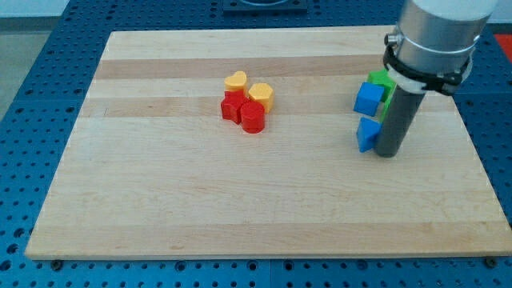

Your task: Slide the blue triangle into the blue cube

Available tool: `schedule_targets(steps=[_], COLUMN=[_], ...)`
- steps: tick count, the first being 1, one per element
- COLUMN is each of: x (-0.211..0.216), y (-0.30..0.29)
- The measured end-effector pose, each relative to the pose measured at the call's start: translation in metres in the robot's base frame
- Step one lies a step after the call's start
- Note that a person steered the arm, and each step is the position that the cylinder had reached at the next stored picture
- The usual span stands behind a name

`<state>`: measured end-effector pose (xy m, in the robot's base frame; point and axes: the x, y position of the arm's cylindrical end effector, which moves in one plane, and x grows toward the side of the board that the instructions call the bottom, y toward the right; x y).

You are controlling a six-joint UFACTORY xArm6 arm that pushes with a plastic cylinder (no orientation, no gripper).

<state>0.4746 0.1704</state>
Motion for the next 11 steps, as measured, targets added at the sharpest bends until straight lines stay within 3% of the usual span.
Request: schedule_targets(steps=[1,3,11], x=[-0.007,0.02,-0.001], y=[0.0,-0.007,-0.036])
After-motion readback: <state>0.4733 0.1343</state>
